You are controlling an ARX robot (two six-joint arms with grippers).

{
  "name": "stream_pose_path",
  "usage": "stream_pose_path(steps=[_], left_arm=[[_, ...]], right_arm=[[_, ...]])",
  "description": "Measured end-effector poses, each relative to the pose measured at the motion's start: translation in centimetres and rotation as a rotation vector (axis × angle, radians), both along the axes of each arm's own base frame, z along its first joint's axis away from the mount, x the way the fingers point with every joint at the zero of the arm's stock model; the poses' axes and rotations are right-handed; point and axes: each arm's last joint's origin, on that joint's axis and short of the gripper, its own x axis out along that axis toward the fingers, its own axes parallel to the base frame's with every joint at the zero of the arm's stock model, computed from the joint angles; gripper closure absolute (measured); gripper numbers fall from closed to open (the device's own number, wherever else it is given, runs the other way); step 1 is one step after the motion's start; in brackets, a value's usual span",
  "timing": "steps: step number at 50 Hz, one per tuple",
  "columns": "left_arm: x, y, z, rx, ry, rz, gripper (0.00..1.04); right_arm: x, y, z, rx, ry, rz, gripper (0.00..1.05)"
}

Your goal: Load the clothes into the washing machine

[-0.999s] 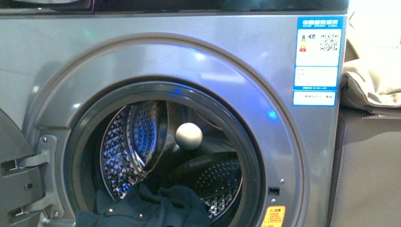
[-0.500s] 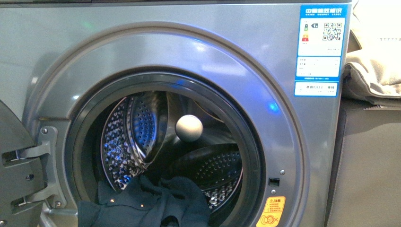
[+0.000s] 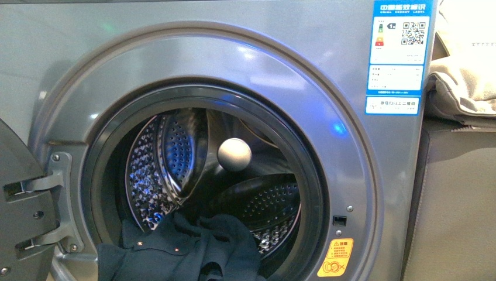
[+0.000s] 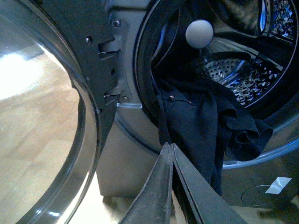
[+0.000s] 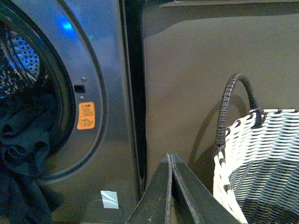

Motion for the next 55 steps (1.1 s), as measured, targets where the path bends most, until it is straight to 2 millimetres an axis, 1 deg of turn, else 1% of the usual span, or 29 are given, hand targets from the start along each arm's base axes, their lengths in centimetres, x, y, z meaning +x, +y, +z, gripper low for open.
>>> stream_pose_path(steps=[5,7,9,11,17,19,20,24,25,27,29,33,55], left_arm=[[0.00,0.00,0.00,-0.001,0.000,0.000,1.00],[0.00,0.00,0.00,-0.001,0.000,0.000,0.90],[0.00,0.00,0.00,-0.001,0.000,0.000,0.79],[0.00,0.00,0.00,-0.001,0.000,0.000,0.72],[0.00,0.00,0.00,-0.001,0.000,0.000,0.42],[0.00,0.00,0.00,-0.001,0.000,0.000,0.31],[0.00,0.00,0.00,-0.001,0.000,0.000,0.27],[0.00,0.00,0.00,0.000,0.000,0.000,0.08],[0.00,0.00,0.00,0.000,0.000,0.000,0.05],[0.00,0.00,0.00,0.000,0.000,0.000,0.06],[0.00,0.00,0.00,0.000,0.000,0.000,0.07],[0.00,0.00,0.00,0.000,0.000,0.000,0.06],[0.00,0.00,0.00,0.000,0.000,0.000,0.07]], right_arm=[[0.00,0.00,0.00,0.000,0.000,0.000,1.02],[0.00,0.00,0.00,0.000,0.000,0.000,1.02],[0.00,0.00,0.00,-0.001,0.000,0.000,0.93],[0.00,0.00,0.00,-0.001,0.000,0.000,0.86],[0.00,0.00,0.00,-0.001,0.000,0.000,0.54],[0.00,0.00,0.00,-0.001,0.000,0.000,0.45],[0.00,0.00,0.00,-0.001,0.000,0.000,0.40],[0.00,0.00,0.00,-0.001,0.000,0.000,0.20],[0.00,0.00,0.00,-0.001,0.000,0.000,0.15],[0.00,0.00,0.00,-0.001,0.000,0.000,0.08],[0.00,0.00,0.00,0.000,0.000,0.000,0.05],[0.00,0.00,0.00,-0.001,0.000,0.000,0.08],[0.00,0.00,0.00,-0.001,0.000,0.000,0.07]])
